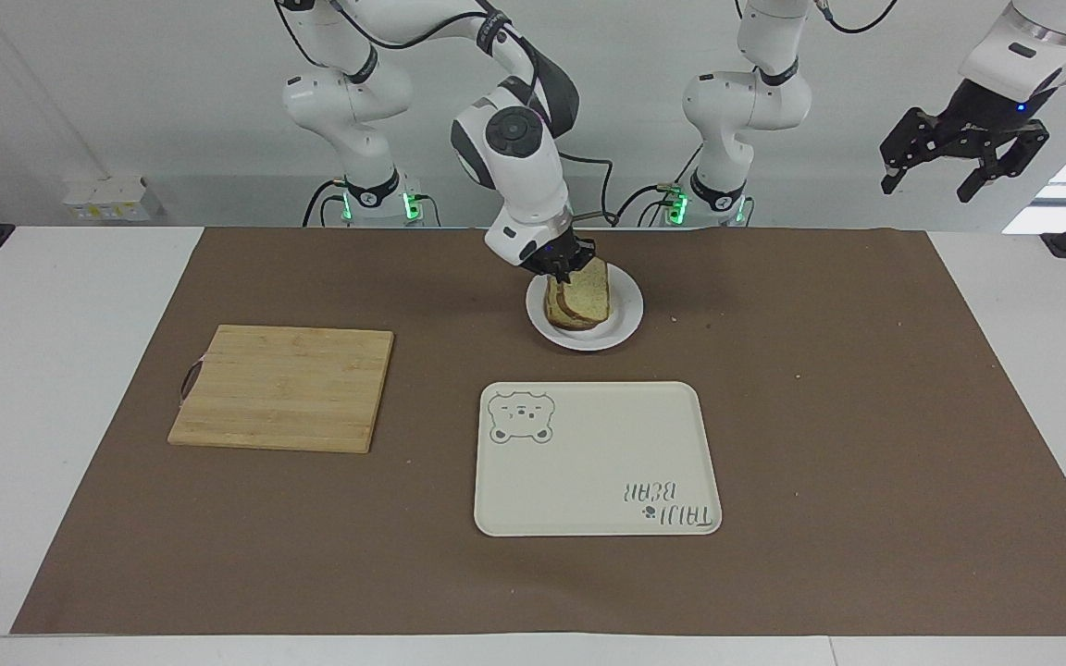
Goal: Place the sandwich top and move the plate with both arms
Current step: 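Carry the bread with the right gripper and lay it on the egg toast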
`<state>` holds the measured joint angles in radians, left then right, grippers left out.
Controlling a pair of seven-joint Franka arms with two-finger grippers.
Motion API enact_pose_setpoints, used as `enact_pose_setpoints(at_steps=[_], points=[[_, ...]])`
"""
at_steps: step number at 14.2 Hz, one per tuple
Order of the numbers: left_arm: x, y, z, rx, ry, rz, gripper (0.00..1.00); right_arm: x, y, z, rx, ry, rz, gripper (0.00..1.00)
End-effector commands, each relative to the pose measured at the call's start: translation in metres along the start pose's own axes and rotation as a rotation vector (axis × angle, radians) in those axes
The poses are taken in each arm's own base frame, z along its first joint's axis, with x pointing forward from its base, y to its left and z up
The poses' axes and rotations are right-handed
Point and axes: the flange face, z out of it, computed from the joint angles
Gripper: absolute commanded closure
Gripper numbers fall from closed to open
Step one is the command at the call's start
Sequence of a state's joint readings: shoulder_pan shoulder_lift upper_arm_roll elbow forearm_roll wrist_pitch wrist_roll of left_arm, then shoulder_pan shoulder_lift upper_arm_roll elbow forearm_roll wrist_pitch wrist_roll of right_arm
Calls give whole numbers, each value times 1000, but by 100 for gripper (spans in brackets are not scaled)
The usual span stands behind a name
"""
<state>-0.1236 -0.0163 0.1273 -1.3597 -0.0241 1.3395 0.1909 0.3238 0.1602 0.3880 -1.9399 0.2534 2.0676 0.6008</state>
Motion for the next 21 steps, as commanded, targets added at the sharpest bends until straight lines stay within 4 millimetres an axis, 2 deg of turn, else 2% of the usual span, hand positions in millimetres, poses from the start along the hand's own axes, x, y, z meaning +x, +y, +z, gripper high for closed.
enact_pose_setpoints(at_steps=[1,3,6,8,9,10,11,13,15,17,21], points=[[-8,0,0,-5,0,-10,0,-13,-1,20,-7,-29,7,100],[-8,0,0,-5,0,-10,0,-19,2,35,-21,-43,-4,100],[-8,0,0,-5,0,-10,0,-15,2,54,3,-6,-2,100],[-8,0,0,-5,0,-10,0,-9,7,58,3,-13,-3,100],[-8,0,0,-5,0,-10,0,-1,12,57,5,-18,5,69],[-8,0,0,-5,0,-10,0,9,18,51,13,-11,1,12],[-8,0,0,-5,0,-10,0,14,21,43,10,8,-17,0],[-8,0,0,-5,0,-10,0,29,28,18,32,47,1,0],[-8,0,0,-5,0,-10,0,48,48,-9,18,102,19,0],[-8,0,0,-5,0,-10,0,71,81,-40,-32,177,22,0],[-8,0,0,-5,0,-10,0,100,145,-96,-93,186,38,0]])
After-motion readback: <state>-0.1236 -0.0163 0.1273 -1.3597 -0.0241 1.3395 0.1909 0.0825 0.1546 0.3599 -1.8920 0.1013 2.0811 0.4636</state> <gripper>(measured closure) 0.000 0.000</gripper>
